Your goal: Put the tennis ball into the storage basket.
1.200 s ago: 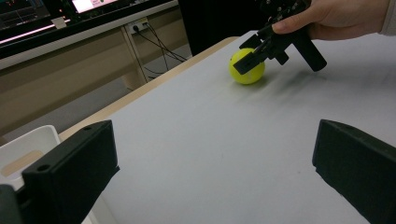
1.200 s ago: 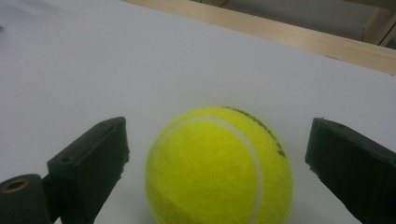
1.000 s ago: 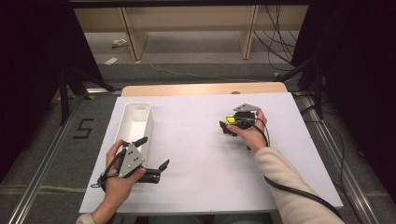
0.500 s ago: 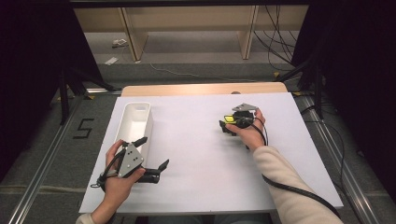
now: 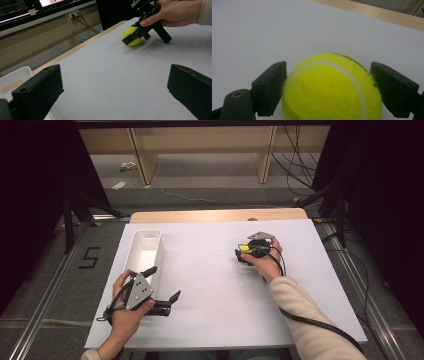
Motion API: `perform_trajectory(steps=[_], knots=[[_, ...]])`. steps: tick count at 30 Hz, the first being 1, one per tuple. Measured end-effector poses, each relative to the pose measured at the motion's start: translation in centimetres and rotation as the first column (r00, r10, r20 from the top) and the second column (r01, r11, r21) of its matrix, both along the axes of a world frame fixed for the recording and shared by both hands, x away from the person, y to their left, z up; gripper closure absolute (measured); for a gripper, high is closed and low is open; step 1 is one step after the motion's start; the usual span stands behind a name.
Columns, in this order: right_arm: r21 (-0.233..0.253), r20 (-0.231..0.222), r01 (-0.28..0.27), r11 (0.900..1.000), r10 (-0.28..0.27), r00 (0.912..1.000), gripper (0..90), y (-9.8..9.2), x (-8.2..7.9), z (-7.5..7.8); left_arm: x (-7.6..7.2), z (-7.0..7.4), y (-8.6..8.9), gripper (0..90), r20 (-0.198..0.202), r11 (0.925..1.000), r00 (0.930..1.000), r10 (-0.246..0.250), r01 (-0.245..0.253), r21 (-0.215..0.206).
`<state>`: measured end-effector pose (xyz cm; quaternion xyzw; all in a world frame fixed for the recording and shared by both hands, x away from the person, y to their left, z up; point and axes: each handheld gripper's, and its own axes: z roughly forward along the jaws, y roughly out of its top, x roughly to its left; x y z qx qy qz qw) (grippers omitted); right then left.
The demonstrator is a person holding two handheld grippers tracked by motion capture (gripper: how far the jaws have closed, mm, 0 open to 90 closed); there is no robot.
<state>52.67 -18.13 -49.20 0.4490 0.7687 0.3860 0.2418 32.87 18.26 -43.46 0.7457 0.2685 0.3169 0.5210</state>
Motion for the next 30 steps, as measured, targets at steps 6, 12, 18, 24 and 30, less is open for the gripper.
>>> perform_trajectory(steps=[6,12,18,24,30], knots=[[-0.003,-0.01,0.019,1.0,-0.019,0.9998,20.3,-0.06,0.0,-0.18,-0.03,0.05,0.01,0.0,0.004,1.0,1.0,0.0,0.0,-0.006],[-0.001,0.002,0.021,1.0,-0.021,0.9998,25.2,0.03,-0.06,-0.11,-0.01,0.0,0.03,0.0,0.002,1.0,1.0,0.0,0.0,-0.004],[-0.001,0.006,0.013,1.0,-0.013,0.9999,25.8,-0.06,-0.04,-0.13,0.02,-0.03,0.07,0.0,-0.001,1.0,1.0,0.002,-0.002,-0.007],[0.01,0.008,0.013,1.0,-0.013,0.9999,26.1,-0.21,-0.03,-0.05,0.0,-0.02,0.04,0.0,-0.001,1.0,1.0,0.001,-0.001,-0.006],[0.027,0.021,0.013,1.0,-0.014,0.9997,26.2,-0.34,-0.08,0.5,0.0,-0.03,0.07,0.0,-0.002,0.9999,1.0,0.003,-0.003,-0.011]])
